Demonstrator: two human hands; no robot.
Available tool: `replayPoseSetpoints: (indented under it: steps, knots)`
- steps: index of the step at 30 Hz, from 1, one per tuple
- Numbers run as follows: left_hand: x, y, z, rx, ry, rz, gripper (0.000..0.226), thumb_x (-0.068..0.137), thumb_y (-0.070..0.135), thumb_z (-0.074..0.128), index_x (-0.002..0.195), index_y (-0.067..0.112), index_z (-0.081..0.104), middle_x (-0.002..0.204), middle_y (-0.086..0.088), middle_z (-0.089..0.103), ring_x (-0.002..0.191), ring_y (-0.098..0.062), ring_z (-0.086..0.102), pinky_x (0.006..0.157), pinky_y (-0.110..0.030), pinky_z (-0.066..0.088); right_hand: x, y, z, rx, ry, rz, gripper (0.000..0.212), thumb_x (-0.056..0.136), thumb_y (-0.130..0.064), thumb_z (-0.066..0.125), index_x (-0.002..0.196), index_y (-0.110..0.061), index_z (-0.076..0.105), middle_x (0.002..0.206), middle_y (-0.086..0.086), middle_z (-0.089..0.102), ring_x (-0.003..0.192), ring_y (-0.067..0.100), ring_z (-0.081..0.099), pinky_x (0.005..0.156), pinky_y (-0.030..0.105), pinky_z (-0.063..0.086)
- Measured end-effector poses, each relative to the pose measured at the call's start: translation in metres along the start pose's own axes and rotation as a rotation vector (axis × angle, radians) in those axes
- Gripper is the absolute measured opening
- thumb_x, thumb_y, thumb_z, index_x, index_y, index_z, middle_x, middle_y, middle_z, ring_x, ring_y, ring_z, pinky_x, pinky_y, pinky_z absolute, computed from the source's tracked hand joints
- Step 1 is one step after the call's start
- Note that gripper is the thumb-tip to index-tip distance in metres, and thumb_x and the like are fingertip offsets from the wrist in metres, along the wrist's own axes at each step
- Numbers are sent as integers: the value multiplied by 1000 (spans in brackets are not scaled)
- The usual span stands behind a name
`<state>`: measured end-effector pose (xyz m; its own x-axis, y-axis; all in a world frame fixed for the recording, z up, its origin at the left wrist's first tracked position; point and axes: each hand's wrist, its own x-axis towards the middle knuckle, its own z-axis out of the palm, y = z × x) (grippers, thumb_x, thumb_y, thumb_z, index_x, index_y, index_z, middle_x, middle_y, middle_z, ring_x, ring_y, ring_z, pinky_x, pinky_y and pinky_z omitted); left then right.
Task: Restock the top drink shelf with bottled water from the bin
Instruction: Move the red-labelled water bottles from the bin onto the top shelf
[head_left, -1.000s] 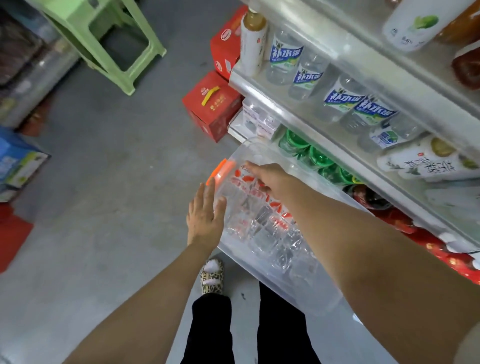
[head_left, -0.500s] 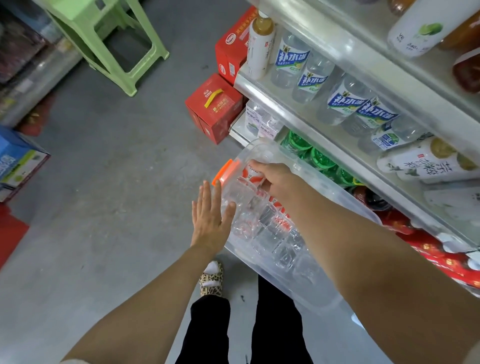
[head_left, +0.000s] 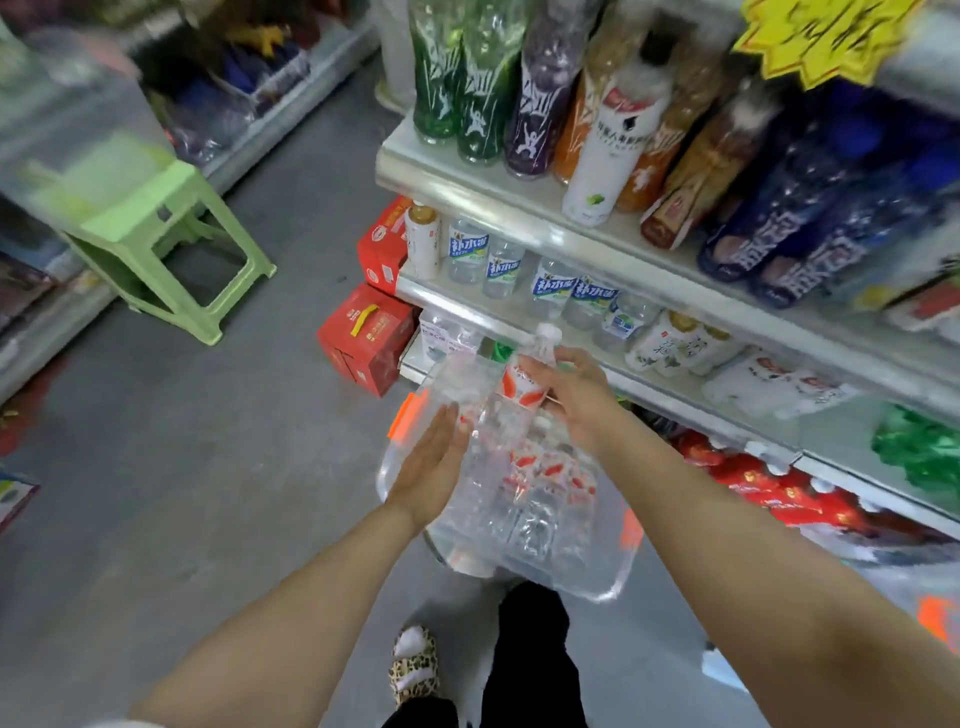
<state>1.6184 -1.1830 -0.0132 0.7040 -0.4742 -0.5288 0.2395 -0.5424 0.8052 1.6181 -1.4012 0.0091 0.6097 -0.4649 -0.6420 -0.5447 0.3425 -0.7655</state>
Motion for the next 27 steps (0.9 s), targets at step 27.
replayPoseSetpoints:
  steps: [27]
  knots:
    - [-144, 532, 43, -142, -502, 1094, 73, 82, 79, 15, 144, 49, 39, 147, 24, 45, 133, 2, 42, 116, -37, 28, -395, -465, -229, -41, 522, -1237, 58, 74, -17, 90, 122, -13, 59, 100, 2, 72, 74, 9, 75, 64, 30, 60]
